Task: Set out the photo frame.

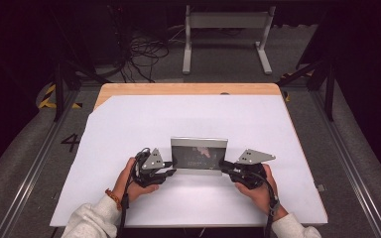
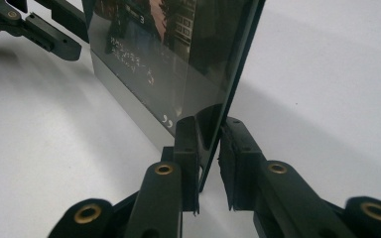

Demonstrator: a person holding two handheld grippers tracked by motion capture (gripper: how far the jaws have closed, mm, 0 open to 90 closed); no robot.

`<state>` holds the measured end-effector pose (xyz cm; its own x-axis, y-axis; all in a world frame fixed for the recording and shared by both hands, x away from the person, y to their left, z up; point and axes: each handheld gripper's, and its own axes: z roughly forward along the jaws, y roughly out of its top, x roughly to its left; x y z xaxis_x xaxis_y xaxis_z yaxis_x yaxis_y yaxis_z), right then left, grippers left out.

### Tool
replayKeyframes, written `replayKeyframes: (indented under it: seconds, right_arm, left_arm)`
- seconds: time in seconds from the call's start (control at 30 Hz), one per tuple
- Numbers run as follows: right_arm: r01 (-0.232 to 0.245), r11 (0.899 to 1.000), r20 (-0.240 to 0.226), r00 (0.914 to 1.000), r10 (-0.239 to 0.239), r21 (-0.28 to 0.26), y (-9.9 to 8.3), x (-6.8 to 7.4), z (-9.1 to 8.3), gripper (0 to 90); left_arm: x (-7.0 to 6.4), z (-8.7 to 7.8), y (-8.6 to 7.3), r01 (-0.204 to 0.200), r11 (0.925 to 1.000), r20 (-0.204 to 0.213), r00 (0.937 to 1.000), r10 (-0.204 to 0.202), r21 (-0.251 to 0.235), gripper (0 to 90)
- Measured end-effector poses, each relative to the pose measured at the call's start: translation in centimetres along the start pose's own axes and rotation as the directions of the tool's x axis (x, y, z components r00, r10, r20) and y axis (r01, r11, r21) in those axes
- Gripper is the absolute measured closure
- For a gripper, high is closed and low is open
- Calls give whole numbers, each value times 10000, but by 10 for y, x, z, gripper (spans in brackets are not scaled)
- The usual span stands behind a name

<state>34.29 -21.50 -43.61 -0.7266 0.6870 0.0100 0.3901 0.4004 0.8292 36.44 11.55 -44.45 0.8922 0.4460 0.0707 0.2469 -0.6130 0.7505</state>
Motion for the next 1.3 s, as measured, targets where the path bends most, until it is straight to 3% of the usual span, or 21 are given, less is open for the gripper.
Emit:
replayKeyframes:
  seconds: [0.2, 0.33, 0.47, 0.67, 0.9, 1.03, 1.13, 1.3]
  right_arm:
    - [295, 9995, 222, 9993, -297, 78, 1, 2, -1, 789]
    - [890, 9958, 701, 9935, -901, 196, 4, 7, -5, 788]
    - [1208, 9924, 892, 9884, -1225, 241, 7, 11, -7, 772]
    - [1285, 9913, 977, 9866, -1308, 291, 7, 13, -8, 752]
    - [1352, 9905, 1055, 9849, -1371, 252, 10, 15, -11, 715]
    - [1510, 9881, 983, 9833, -1530, 284, 8, 17, -14, 693]
    - [1487, 9885, 655, 9865, -1503, 294, 4, 18, -18, 652]
    - [1611, 9864, 817, 9832, -1631, 313, 0, 18, -23, 610]
  left_arm:
    - [0, -2, 0, -9, 10000, -52, 10000, 9, -1, 688]
    - [-3, -10, 0, 38, 9996, 53, 10000, -37, -276, 685]
    - [-8, -14, 1, -96, 9991, 79, 9999, 100, -411, 673]
    - [-12, -22, 1, -169, 9982, -96, 9998, 164, -567, 664]
    - [-9, -33, -7, -197, 9977, -698, 9974, 151, -652, 601]
    - [-8, -35, -11, -196, 9982, -762, 9970, 153, -569, 591]
    - [-9, -37, -16, -210, 9986, -836, 9964, 169, -490, 574]
    - [-10, -41, -24, -172, 9993, -926, 9956, 140, -338, 534]
